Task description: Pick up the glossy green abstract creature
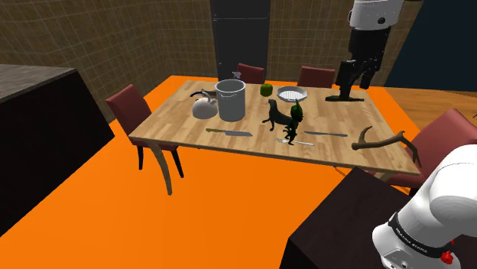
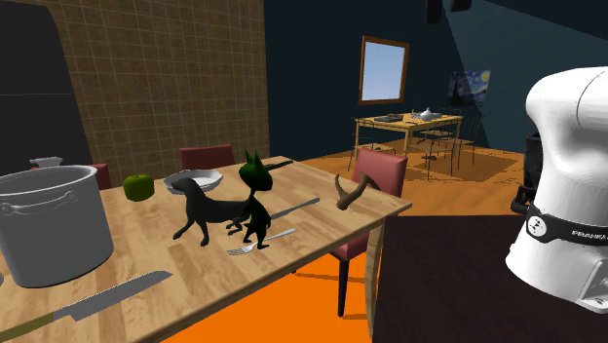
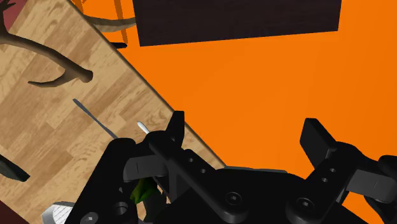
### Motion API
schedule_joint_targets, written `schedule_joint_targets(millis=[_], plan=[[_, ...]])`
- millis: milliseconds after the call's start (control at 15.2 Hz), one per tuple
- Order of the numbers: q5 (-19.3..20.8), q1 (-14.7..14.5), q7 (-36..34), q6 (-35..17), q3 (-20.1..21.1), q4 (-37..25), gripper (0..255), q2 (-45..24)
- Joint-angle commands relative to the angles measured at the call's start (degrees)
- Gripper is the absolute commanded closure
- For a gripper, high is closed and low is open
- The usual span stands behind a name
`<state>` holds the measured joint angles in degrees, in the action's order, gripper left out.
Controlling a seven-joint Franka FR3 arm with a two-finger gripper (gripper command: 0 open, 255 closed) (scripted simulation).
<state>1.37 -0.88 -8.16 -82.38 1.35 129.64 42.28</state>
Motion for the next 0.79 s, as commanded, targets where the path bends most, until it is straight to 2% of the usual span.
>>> schedule_joint_targets(millis=[0, 396, 726], plan=[[0.0, 0.0, 0.0, 0.0, 0.0, 0.0, 0, 0.0], [1.8, 2.2, -5.9, -15.3, 1.9, 9.8, 0, -1.7], [4.0, 4.6, -11.4, -28.5, 3.4, 15.4, 0, -6.3]])
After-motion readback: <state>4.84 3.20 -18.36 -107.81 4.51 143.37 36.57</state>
